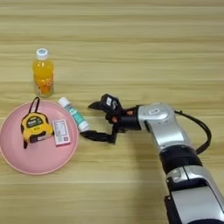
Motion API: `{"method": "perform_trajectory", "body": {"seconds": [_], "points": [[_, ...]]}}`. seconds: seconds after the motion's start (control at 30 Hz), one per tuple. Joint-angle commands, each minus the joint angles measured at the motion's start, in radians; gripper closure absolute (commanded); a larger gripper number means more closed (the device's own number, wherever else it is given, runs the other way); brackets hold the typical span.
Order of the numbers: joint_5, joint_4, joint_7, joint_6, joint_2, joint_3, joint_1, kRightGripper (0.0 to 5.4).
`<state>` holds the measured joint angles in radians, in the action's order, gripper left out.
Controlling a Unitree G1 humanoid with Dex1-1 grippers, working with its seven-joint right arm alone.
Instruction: Move the objects on the table
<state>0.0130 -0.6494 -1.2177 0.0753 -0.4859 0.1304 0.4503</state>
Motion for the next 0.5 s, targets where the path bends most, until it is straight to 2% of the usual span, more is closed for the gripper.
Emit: {"method": "perform_trajectory", "body": {"seconds": [0.03, 0.43, 0.5], "points": [[-0.004, 0.015, 0.051, 0.027, -0.014, -0.01, 0.07, 0.04], [-0.031, -0.032, 0.105, 0.047, 0.032, 0.005, 0.098, 0.04], [-0.034, -0.044, 0.116, 0.051, 0.041, 0.008, 0.105, 0.25]]}}
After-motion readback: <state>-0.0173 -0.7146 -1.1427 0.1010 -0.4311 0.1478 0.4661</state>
